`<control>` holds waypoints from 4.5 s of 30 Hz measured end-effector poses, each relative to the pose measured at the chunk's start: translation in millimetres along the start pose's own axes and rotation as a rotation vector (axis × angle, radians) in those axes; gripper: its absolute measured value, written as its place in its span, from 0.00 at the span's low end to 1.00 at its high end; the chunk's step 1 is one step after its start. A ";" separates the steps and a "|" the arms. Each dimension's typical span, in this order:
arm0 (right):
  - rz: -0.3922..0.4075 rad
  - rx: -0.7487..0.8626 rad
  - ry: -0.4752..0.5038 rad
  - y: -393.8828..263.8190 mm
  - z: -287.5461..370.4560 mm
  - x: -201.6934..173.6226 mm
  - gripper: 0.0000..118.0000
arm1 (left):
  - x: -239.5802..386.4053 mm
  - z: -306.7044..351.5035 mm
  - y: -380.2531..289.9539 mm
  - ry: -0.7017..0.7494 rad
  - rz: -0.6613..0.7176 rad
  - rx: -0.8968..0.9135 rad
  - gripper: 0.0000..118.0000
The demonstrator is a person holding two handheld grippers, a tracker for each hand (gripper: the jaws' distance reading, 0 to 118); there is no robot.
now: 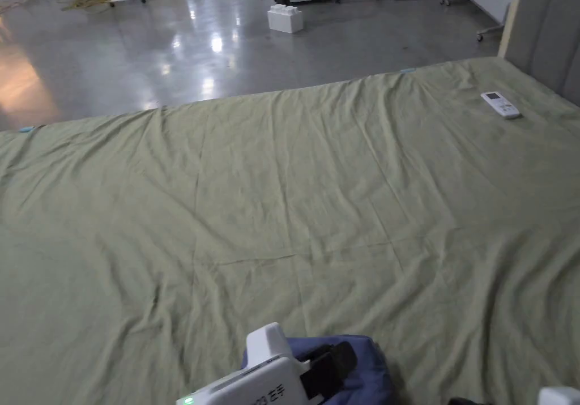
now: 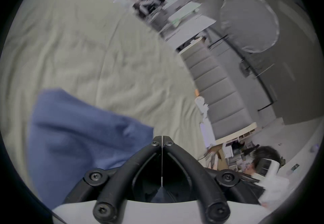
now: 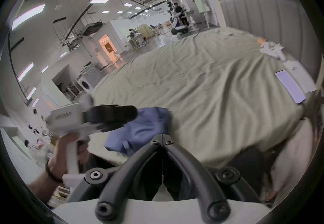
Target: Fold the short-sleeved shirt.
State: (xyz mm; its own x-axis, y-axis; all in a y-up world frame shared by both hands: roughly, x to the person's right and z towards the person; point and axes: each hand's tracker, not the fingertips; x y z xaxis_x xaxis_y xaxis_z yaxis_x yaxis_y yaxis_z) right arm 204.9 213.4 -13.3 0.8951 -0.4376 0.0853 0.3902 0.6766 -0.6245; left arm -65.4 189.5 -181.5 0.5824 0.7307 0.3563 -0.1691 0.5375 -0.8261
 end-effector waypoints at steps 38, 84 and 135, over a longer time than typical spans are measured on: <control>-0.122 -0.163 0.022 2.6 -107.8 5.6 0.00 | -145.8 23.3 41.7 0.040 0.406 -0.192 0.25; 0.446 0.652 -0.102 108.6 100.2 -78.3 0.00 | 133.3 244.2 55.1 0.687 -0.820 0.753 0.58; 0.401 0.691 -0.133 92.3 102.5 -82.9 0.89 | 145.5 244.7 28.9 0.704 -0.719 0.779 0.62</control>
State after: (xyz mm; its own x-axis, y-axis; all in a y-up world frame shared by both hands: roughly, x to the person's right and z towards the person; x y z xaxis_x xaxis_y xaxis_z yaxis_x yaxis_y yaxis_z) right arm 188.8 372.9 1.5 0.9963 -0.0393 0.0760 0.0402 0.9991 -0.0097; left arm -180.1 414.3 -46.8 0.9908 -0.0792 0.1099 0.0779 0.9968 0.0155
